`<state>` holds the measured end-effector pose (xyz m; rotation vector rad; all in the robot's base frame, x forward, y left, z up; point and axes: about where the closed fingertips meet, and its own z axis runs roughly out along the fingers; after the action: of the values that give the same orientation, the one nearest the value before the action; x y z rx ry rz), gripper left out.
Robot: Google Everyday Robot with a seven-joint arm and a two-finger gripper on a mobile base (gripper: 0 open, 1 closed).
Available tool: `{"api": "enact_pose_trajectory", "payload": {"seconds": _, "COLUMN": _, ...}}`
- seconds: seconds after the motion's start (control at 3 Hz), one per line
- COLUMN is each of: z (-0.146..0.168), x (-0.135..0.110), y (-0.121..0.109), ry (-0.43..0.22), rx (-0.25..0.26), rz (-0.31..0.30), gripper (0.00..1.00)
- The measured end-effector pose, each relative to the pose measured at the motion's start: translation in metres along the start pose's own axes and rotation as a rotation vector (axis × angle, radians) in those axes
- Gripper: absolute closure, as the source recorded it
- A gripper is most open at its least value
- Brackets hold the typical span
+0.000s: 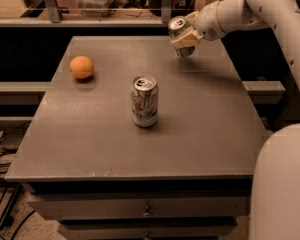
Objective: Knock green can over
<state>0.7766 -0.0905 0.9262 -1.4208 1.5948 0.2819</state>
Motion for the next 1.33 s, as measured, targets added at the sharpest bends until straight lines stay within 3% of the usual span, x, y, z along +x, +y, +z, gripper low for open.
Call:
{"api": "enact_pose_trajectory", "payload": {"seconds": 0.33, "z": -0.007, "x": -0.006, "y": 0.028, "ry": 0.125, "rx": -0.053, "rz": -0.189, "gripper": 0.92}}
{"api": "enact_pose_trajectory", "payload": {"seconds": 0.67, "z": -0.009, "x": -0.006, "y": 0.070, "ry": 0.226, "rx": -0.143, "rz": -0.323, "gripper": 0.69}}
{"api": "enact_pose_trajectory", "payload": {"seconds": 1.0, "z": -0.019, "x": -0.006, "y": 0.117, "ry": 0.211, "rx": -0.263, "rz": -0.238, "gripper": 0.38}}
{"api": "enact_pose_trajectory", "payload": {"seconds": 1.33, "z": -0.016, "x": -0.005, "y": 0.114, "ry": 0.214, "rx": -0.258, "rz": -0.249, "gripper": 0.16}}
